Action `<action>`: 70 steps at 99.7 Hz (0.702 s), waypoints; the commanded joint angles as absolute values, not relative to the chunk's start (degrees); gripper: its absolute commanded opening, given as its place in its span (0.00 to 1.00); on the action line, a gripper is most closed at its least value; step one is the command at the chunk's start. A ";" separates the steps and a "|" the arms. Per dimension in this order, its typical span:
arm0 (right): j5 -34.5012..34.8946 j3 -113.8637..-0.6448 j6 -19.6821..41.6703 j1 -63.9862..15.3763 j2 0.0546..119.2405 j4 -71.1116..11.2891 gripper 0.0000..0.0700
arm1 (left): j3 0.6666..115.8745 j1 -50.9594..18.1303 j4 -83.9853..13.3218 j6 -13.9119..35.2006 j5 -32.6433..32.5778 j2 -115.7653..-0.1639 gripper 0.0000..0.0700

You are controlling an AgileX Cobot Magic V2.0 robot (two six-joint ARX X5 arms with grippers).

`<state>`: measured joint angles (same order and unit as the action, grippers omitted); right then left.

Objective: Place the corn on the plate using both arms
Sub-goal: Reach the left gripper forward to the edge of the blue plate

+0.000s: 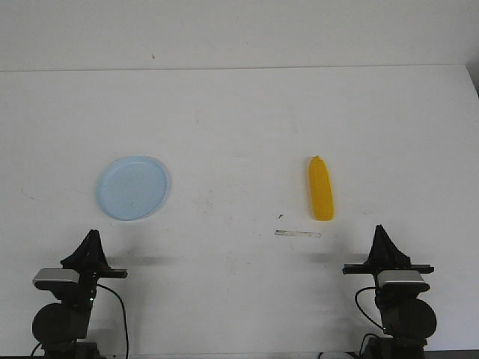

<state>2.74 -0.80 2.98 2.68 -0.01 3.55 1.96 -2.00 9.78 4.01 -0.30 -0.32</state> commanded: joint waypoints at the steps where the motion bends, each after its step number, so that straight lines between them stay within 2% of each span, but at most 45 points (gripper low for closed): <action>1: 2.57 -0.73 2.76 2.70 0.05 4.23 0.02 | 0.78 -2.00 10.39 4.08 -0.47 -0.19 0.00; 41: 2.57 -0.73 2.76 2.70 0.08 4.23 0.02 | 1.67 -2.00 10.79 4.08 -0.49 -0.19 0.00; 70: 2.55 -0.73 2.76 2.70 0.05 4.23 0.02 | 7.03 -2.00 10.31 4.08 -0.49 -1.17 0.00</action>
